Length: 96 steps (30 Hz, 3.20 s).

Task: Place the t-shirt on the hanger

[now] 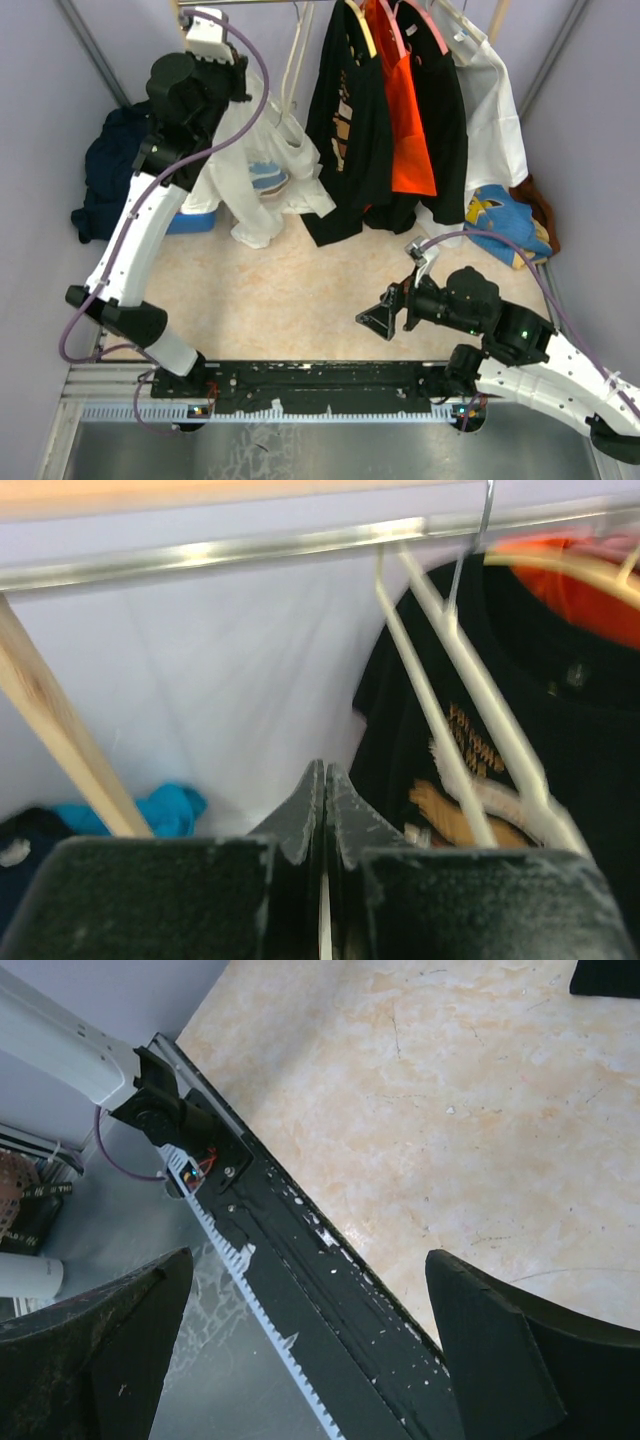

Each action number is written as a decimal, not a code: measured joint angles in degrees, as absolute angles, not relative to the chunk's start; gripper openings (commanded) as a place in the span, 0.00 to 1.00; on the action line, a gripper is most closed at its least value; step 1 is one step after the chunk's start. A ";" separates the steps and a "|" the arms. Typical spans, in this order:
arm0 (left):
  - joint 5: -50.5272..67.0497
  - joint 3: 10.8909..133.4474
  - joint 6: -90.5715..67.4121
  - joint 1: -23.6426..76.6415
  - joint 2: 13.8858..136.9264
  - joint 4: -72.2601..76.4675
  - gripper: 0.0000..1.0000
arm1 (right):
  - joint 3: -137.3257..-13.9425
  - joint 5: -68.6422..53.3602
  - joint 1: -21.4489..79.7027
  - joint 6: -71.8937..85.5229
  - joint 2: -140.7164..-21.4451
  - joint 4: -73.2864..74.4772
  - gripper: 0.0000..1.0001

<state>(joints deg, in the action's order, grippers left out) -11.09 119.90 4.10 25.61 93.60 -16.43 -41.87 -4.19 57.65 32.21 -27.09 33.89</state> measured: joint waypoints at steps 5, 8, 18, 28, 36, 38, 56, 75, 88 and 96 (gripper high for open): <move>-11.09 99.74 3.20 25.61 83.59 -11.97 0.00 | -39.90 -4.14 57.65 32.71 -27.79 32.14 0.99; -11.09 92.42 2.09 25.61 79.90 -11.99 0.00 | -39.81 -3.51 57.65 33.30 -31.42 29.74 0.99; -9.04 82.08 -1.43 25.61 66.96 -12.58 0.00 | -47.70 -1.72 50.17 38.83 -50.28 19.79 0.94; -6.00 77.08 -3.18 25.61 62.00 -13.32 0.00 | -57.21 -7.44 37.32 57.98 -65.76 0.32 0.76; -2.72 72.90 -4.54 25.61 59.02 -15.44 0.00 | -63.24 -10.50 37.32 68.90 -76.79 -10.98 0.71; -1.96 71.85 -4.97 25.61 57.98 -15.49 0.00 | -64.40 -10.74 37.34 70.43 -79.02 -11.73 0.70; 1.02 68.90 -6.83 25.63 56.14 -15.40 0.00 | -70.61 -9.65 39.66 76.29 -90.54 -18.48 0.60; 1.61 68.20 -6.90 25.74 55.05 -15.42 0.00 | -70.54 -6.09 40.47 77.54 -93.43 -22.92 0.59; 2.22 68.20 -6.92 25.74 55.00 -15.44 0.00 | -70.54 -5.52 41.12 78.56 -99.04 -25.12 0.59; 2.55 68.20 -6.92 25.74 54.89 -15.49 0.00 | -70.54 -5.52 41.15 79.77 -99.55 -28.32 0.45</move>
<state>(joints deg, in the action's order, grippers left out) 2.55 68.20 -6.92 25.74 54.89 -15.49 -70.54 -5.52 41.15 79.77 -99.55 -28.32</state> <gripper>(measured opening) 0.006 0.544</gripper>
